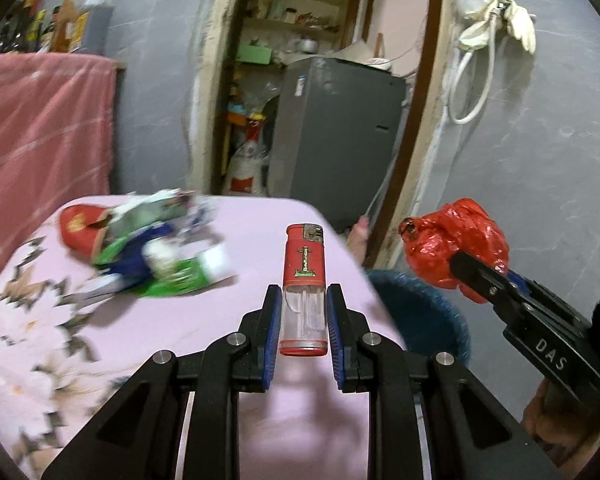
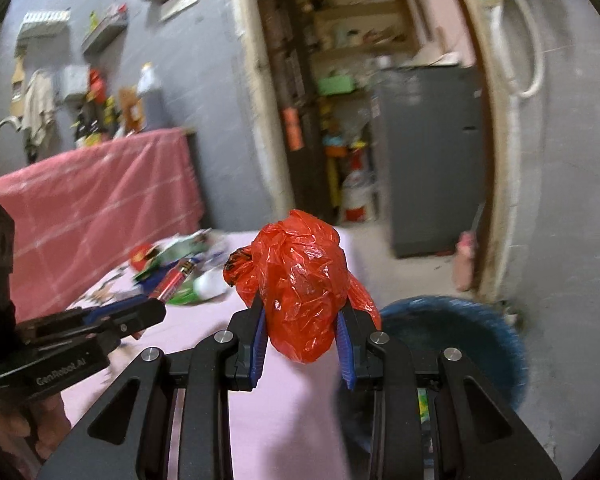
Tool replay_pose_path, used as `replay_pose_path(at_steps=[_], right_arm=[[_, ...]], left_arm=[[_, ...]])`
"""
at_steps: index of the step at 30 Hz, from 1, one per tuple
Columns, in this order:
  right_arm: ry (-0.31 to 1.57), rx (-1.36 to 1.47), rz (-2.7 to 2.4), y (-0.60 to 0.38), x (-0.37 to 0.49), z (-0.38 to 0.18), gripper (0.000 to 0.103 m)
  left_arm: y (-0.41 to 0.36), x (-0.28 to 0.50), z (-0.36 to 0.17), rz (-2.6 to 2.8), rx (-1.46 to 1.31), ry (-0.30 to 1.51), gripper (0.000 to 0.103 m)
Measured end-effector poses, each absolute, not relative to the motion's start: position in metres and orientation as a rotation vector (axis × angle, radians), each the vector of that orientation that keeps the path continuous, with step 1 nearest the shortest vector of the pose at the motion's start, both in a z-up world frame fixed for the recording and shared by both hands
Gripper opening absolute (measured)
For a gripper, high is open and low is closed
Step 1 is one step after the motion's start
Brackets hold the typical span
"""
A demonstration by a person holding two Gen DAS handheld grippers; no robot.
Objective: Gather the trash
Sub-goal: 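Carry the bag and lighter over the blue bin while opening both tools to drop them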
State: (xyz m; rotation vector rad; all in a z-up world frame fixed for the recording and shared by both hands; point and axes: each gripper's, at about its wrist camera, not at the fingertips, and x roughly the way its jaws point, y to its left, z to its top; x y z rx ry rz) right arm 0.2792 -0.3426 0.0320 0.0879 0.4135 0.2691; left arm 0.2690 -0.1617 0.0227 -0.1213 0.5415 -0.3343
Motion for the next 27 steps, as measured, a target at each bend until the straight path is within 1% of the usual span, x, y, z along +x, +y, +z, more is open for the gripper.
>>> replay_pose_path(at_steps=[7,14,19,27], right_arm=[[0.347,0.13,0.136,-0.398,0.277,0.029,0.027],[0.309,0.152,0.054,-0.44,0.284,0.01,0.027],[0.35,0.181,0.029,-0.46,0.295,-0.01,0.027],[0.463,0.238,0.035,-0.475,0.307,-0.038,0.027]], left_arm=[[-0.217,0.289,0.022,-0.388,-0.119,0.506,0.018],[-0.266,0.306,0.008,-0.405,-0.077,0.483,0.019],[-0.285,0.323,-0.009,-0.407,-0.053,0.533,0.019],[-0.307,0.347,-0.037,-0.421,0.004,0.676,0.019]])
